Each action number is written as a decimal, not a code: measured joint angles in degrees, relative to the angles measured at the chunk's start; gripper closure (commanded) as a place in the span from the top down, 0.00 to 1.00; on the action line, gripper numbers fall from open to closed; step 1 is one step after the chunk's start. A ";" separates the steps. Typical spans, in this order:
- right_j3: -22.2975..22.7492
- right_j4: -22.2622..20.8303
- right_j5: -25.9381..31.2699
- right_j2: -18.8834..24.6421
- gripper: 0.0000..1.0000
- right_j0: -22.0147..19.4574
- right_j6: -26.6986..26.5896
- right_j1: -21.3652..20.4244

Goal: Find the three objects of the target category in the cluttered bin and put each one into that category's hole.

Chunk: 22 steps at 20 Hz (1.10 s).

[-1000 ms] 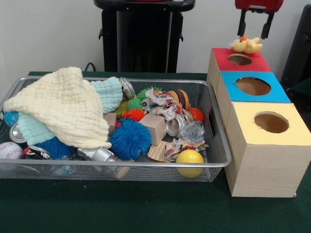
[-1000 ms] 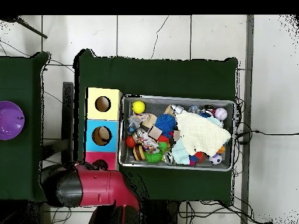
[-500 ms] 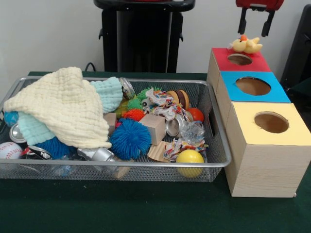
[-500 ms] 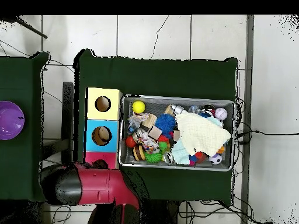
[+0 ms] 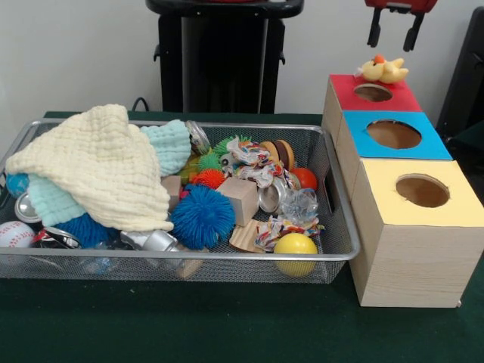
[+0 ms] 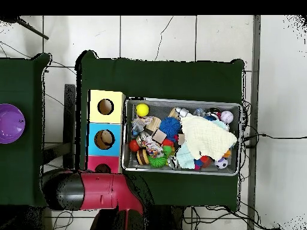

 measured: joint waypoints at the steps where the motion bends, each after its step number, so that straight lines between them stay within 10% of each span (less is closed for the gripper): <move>1: -0.08 0.00 0.52 0.01 1.00 0.00 0.00 -0.01; 22: -0.09 0.01 1.16 0.00 1.00 -0.14 0.00 0.01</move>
